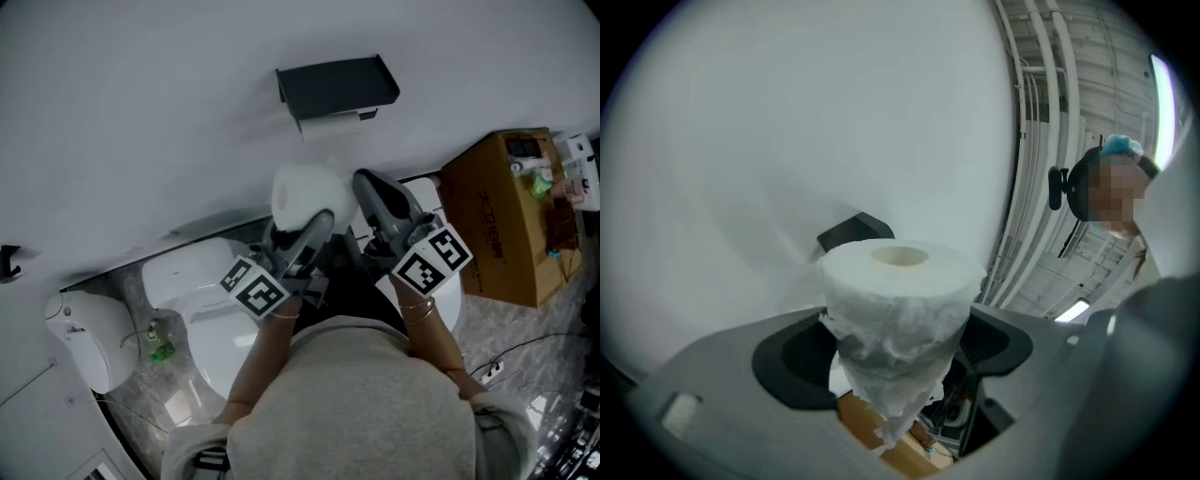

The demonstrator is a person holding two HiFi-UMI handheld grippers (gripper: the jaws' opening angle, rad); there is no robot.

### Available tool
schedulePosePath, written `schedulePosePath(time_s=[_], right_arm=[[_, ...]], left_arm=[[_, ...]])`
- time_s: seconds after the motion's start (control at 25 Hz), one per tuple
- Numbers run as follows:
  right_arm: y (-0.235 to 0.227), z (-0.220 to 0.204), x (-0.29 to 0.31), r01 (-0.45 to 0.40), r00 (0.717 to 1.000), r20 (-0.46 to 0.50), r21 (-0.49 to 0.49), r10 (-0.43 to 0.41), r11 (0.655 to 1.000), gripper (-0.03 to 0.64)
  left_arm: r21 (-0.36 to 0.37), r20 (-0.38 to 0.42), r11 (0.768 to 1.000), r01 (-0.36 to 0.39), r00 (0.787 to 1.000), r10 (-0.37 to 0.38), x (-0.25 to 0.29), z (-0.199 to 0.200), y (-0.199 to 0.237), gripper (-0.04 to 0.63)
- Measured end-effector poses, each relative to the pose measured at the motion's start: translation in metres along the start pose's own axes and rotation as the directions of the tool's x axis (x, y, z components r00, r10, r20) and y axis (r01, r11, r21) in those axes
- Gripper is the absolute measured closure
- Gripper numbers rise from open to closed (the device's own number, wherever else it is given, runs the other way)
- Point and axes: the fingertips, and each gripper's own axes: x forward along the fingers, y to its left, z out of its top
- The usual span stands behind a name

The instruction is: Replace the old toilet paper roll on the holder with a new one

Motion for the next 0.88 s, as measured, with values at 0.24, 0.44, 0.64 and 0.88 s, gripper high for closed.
schedulePosePath(time_s=[0.24, 0.44, 0.64, 0.88], right_arm=[[-0.026, 0.003, 0.022, -0.065, 0.997, -0.038, 0.079, 0.068, 0.995, 0.615], [-0.038, -0.01, 0.038, -0.139, 0.986, -0.064, 0.19, 0.154, 0.972, 0.614], [-0.057, -0.021, 0.051, -0.118, 0.986, -0.076, 0.298, 0.147, 0.947, 0.614], [-0.067, -0.032, 0.065, -0.124, 0.986, -0.026, 0.535, 0.163, 0.835, 0.411]], left_arm=[[0.033, 0.027, 0.996, -0.078, 0.997, 0.077, 0.013, 0.006, 0.019, 0.19], [0.036, 0.04, 0.992, -0.119, 0.992, 0.117, 0.015, 0.006, 0.034, 0.19], [0.02, 0.045, 0.987, -0.161, 0.986, 0.16, 0.015, 0.004, 0.05, 0.19], [0.019, 0.055, 0.982, -0.189, 0.981, 0.187, 0.015, 0.005, 0.057, 0.19]])
